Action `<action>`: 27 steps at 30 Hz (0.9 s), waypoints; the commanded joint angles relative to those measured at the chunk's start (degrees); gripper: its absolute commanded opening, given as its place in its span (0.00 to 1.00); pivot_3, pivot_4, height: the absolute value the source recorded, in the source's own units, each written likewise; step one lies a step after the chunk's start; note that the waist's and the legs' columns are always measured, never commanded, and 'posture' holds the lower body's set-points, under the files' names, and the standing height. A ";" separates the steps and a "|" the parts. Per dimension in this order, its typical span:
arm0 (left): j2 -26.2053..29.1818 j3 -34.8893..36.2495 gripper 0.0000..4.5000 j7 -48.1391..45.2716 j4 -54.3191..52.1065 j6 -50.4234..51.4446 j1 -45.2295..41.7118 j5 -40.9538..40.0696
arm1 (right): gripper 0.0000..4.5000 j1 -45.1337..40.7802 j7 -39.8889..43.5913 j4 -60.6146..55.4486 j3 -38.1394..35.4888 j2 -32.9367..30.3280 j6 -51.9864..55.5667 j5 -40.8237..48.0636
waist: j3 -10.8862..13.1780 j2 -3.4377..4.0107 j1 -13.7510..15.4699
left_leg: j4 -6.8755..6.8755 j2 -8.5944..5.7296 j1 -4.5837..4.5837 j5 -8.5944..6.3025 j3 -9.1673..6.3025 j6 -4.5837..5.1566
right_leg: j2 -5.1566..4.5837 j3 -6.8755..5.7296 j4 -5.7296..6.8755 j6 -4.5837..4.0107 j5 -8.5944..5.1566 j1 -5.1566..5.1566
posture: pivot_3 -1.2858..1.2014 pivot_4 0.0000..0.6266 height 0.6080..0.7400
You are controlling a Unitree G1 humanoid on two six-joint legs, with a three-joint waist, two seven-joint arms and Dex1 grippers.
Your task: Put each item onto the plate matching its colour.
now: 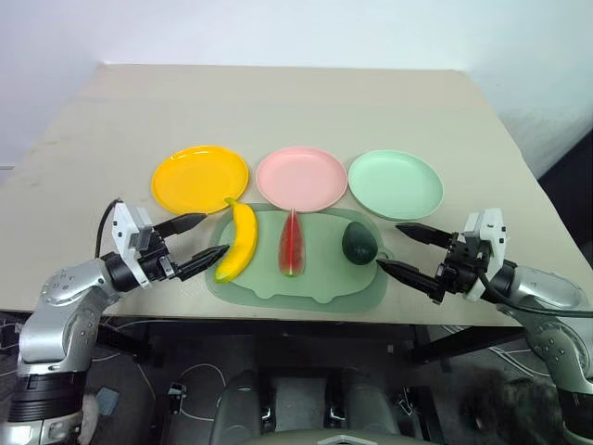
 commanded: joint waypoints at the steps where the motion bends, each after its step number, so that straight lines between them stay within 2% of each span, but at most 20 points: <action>1: 0.23 0.35 0.99 0.69 -2.93 -0.18 -0.57 -0.50 | 1.00 -0.87 0.50 -1.21 -0.67 -0.64 -0.14 1.14 | 0.00 0.00 0.01 | 0.00 0.00 0.00 0.00 0.00 0.00 | 0.00 0.00 0.00 0.00 0.00 0.00 | 0.52 0.24 0.66; 8: 0.31 -0.43 0.99 1.55 -3.16 0.82 -2.92 -0.42 | 1.00 -2.84 0.39 0.67 -0.75 -2.24 2.08 0.61 | 0.00 0.00 0.03 | 0.00 0.00 0.00 0.00 -0.01 0.00 | 0.00 -0.01 0.00 0.00 0.00 0.01 | 0.52 0.24 0.66; 12: -0.18 -2.41 0.99 0.89 -1.52 0.38 -5.60 0.50 | 1.00 -3.64 -4.89 -2.53 -0.49 -2.78 9.35 2.76 | 0.00 0.00 0.07 | 0.00 0.00 0.00 0.00 -0.02 0.00 | 0.00 -0.02 -0.01 0.00 0.00 0.01 | 0.52 0.24 0.66; 19: -1.99 -5.45 0.99 2.58 -2.71 1.63 -7.87 0.75 | 1.00 -5.72 -9.00 -2.19 -3.42 -2.61 15.09 6.78 | 0.00 0.00 -0.07 | 0.00 -0.02 0.00 0.00 -0.03 0.01 | 0.00 -0.03 -0.04 0.00 0.00 0.03 | 0.52 0.24 0.66; 27: -1.18 -5.05 0.99 2.15 -3.46 3.48 -7.91 -0.66 | 1.00 -12.09 -16.17 -2.20 2.16 -1.79 23.80 6.78 | 0.00 0.00 -0.04 | -0.01 -0.02 -0.01 0.00 -0.03 0.01 | 0.01 -0.03 -0.06 0.00 0.00 0.03 | 0.52 0.24 0.66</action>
